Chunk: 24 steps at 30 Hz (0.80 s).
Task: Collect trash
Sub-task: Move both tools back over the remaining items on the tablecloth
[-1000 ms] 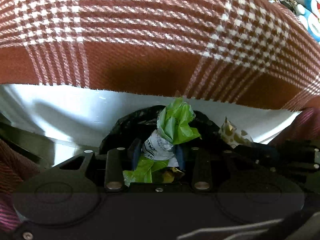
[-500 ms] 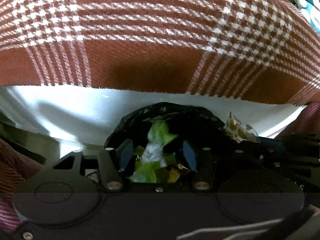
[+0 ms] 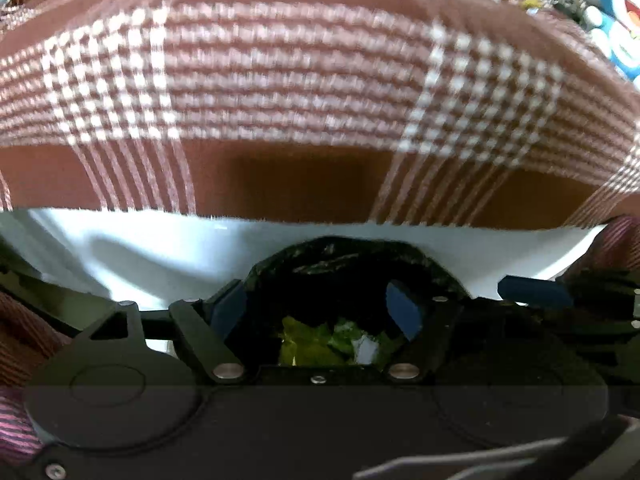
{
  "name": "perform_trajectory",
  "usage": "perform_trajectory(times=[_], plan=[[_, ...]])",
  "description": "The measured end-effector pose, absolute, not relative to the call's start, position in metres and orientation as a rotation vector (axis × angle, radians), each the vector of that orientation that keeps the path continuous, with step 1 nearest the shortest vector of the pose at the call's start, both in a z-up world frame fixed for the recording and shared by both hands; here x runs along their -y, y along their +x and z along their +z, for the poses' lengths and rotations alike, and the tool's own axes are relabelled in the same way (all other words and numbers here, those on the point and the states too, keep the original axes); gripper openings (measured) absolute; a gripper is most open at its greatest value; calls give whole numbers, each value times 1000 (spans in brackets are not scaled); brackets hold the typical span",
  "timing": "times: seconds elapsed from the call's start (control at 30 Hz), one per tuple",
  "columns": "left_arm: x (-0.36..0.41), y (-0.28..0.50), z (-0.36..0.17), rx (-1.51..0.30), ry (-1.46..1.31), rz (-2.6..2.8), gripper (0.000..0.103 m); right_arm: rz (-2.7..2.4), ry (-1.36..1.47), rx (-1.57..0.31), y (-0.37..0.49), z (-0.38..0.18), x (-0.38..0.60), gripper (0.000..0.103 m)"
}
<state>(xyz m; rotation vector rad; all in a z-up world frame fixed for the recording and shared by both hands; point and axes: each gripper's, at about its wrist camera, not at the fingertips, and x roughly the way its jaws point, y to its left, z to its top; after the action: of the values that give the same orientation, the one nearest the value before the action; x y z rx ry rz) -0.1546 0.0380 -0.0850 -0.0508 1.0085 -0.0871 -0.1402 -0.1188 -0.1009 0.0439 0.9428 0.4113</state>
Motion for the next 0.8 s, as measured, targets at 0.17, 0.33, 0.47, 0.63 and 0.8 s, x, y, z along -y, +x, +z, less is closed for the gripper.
perform_trajectory(times=[0.17,0.33,0.47,0.63,0.8], plan=[[-43,-154,-29,-903,-51,-192,86,439,51,-800,-138,-53,129,61],[-41,-139,25,-739,-19,-252,91,423,33,-639,-124,-2,145,66],[-32,-114,49,-631,-2,-237,92,362,-7,-564,-102,18,154,67],[-15,-73,55,-565,-29,-263,92,280,-13,-511,-74,35,170,67],[7,-17,39,-537,11,-254,83,191,26,-530,-27,36,192,67]])
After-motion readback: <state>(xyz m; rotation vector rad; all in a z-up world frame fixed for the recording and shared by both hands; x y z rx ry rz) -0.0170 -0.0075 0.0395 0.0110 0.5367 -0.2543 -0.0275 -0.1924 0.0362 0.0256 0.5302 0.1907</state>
